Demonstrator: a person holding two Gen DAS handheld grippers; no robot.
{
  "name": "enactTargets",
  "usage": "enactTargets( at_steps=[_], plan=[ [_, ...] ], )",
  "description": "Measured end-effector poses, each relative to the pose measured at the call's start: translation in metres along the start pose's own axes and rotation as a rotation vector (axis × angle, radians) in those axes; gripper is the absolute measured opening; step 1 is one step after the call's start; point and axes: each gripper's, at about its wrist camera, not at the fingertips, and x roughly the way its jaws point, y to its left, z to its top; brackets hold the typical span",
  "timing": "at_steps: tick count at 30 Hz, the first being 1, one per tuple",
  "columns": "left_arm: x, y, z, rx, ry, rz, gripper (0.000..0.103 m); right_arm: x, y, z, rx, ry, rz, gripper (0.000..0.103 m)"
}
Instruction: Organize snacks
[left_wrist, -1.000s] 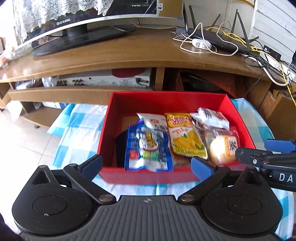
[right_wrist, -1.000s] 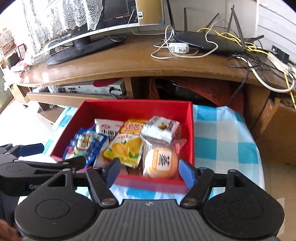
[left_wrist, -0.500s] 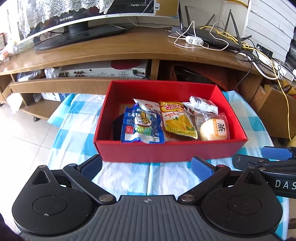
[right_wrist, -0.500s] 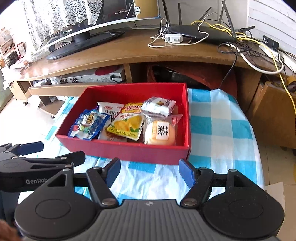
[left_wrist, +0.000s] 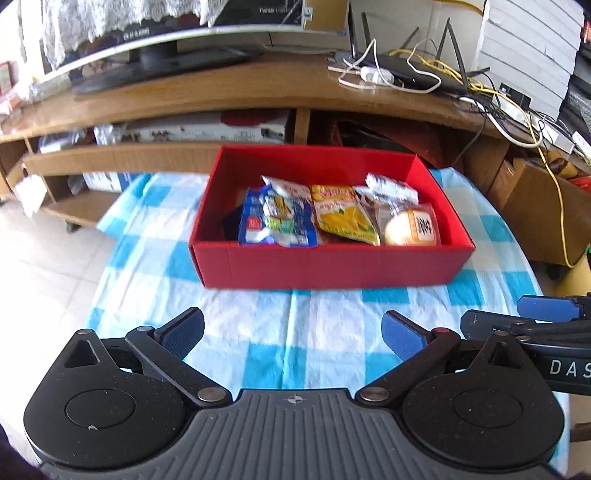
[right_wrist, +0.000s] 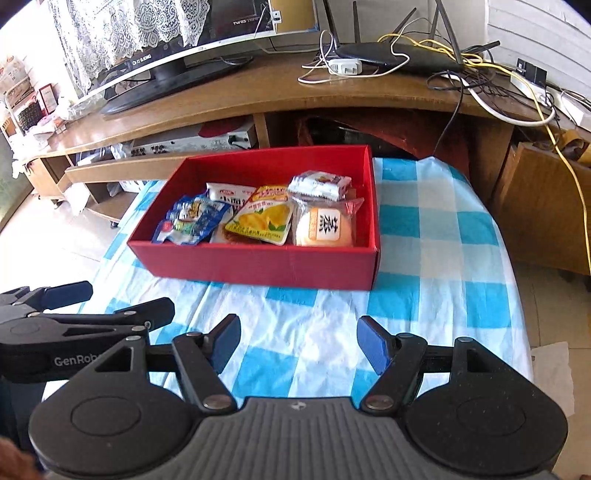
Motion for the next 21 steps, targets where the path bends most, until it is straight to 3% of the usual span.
enactTargets(
  at_steps=[5,21],
  plan=[
    [-0.001,0.002,-0.010,-0.018,0.026,-0.042,0.101,-0.005,0.000,-0.011,0.000,0.008,0.001,0.081],
    [-0.010,0.002,-0.040,-0.056,0.063,-0.029,0.103,-0.013,0.006,-0.038,-0.018,0.038,0.001,0.081]
  ],
)
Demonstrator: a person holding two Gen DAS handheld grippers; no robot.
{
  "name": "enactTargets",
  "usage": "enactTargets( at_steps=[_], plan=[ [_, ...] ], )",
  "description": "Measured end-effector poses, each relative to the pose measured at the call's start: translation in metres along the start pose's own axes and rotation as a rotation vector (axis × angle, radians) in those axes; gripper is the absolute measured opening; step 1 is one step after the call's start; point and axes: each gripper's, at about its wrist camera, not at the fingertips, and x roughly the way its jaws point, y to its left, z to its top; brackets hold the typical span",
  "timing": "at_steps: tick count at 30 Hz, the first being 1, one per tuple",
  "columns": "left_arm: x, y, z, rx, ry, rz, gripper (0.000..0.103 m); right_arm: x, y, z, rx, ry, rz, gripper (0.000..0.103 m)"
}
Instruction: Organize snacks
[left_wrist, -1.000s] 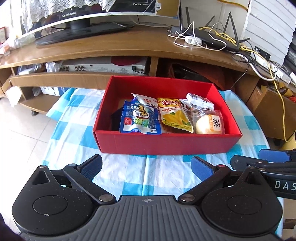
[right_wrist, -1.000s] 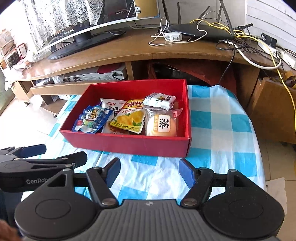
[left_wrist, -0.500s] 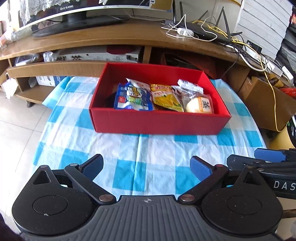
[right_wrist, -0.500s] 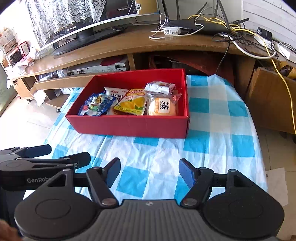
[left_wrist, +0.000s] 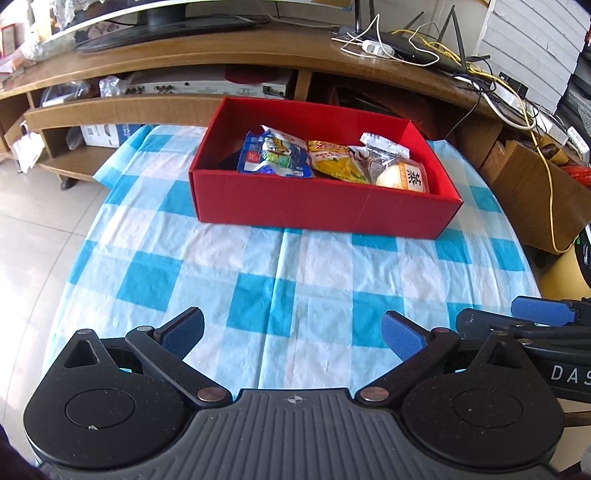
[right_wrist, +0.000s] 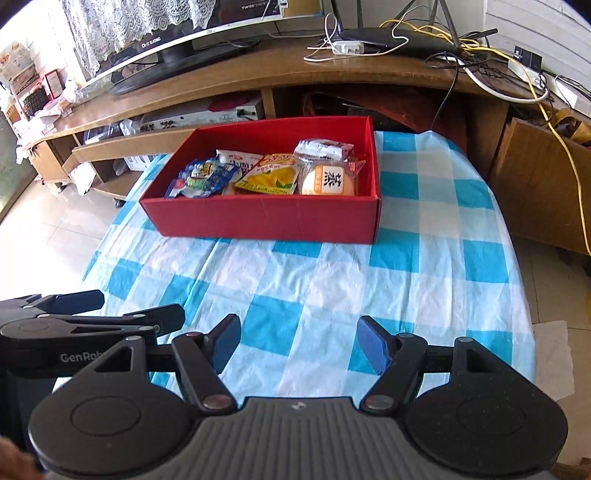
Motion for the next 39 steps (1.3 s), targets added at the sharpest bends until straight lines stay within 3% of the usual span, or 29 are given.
enactTargets(
  at_steps=[20,39],
  plan=[
    [-0.004,0.001,-0.020,0.036,0.045,-0.032,0.099,-0.007,0.004,-0.024,0.001,0.030,-0.004,0.082],
    [-0.009,-0.005,-0.026,0.114,-0.033,0.031,0.103,-0.004,0.001,-0.028,0.010,0.047,-0.013,0.086]
  ],
)
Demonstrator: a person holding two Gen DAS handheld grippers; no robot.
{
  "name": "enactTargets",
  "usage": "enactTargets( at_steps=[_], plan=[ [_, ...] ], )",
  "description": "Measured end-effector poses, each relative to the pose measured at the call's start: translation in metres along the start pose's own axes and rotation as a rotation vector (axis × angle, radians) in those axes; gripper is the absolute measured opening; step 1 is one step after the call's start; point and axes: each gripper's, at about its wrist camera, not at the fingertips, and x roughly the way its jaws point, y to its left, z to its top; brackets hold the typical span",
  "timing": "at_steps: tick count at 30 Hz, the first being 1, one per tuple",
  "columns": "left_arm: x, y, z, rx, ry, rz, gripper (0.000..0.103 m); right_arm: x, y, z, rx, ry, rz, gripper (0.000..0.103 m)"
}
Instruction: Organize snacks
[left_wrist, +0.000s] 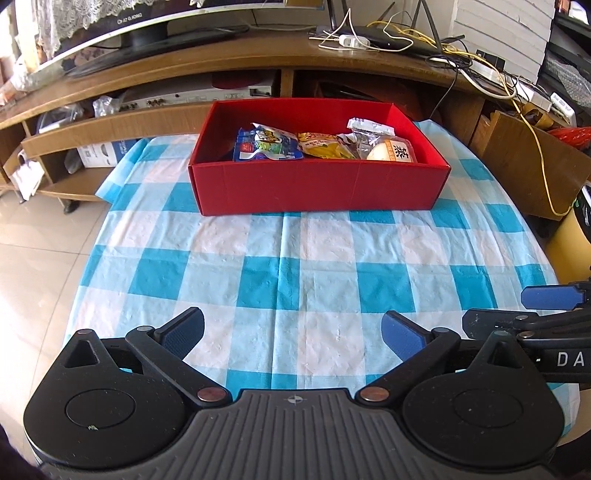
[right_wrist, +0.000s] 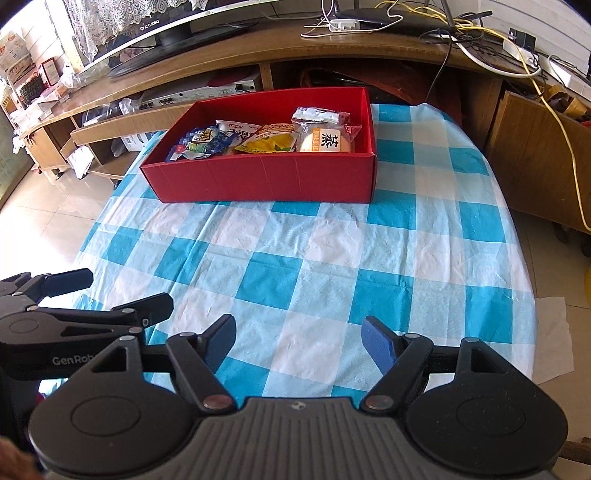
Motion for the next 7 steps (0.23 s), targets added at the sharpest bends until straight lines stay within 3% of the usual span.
enactTargets(
  at_steps=[7],
  plan=[
    [0.0009,0.0033,-0.0007,-0.012,0.009,0.031,0.103,0.0025,-0.0004,-0.0008,-0.001,0.011,-0.011,0.087]
  ],
)
